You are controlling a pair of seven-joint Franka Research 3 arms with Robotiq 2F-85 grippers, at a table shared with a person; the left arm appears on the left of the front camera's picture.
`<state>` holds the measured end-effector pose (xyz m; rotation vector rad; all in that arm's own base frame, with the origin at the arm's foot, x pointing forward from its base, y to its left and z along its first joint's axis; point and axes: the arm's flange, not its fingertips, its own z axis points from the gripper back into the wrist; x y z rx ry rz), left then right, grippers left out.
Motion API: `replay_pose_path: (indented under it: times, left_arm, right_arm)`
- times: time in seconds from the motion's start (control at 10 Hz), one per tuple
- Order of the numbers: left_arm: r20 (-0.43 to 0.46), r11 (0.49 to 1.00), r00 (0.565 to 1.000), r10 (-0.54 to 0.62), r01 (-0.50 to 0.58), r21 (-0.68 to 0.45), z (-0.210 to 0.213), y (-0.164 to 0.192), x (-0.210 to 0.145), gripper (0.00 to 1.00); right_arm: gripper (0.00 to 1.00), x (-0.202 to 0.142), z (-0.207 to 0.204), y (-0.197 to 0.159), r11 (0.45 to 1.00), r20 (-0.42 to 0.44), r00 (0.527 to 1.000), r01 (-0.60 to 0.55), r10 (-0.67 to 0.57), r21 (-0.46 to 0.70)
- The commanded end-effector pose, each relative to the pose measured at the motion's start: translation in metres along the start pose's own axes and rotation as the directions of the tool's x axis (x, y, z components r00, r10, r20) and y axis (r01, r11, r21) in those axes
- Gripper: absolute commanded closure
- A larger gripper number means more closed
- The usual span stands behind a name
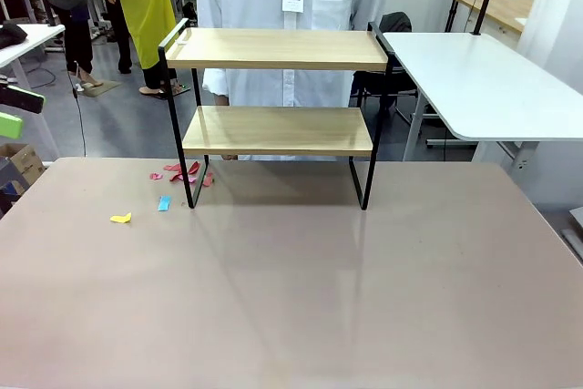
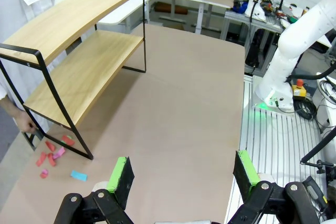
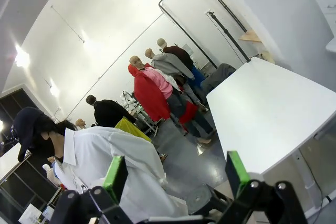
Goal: Clean the shelf.
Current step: Hand the Duster back to the human.
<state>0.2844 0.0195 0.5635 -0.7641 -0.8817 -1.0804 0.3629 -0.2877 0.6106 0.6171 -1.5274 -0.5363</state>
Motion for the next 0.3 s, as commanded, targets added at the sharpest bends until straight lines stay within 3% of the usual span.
replay_pose_path:
  times: [0.0, 0.2]
  left_arm:
    - [0.023, 1.000, 1.000, -0.016, 0.016, -0.004, -0.0010, 0.0013, 0.0025, 0.00]
    - [0.023, 1.000, 1.000, -0.016, 0.016, -0.004, -0.0010, 0.0013, 0.0025, 0.00]
  right_arm:
    - [0.00, -0.0035, 0.0019, 0.0017, 1.000, -0.002, 1.000, -0.013, 0.013, -0.009]
    - [0.00, -0.0035, 0.0019, 0.0017, 1.000, -0.002, 1.000, -0.013, 0.013, -0.009]
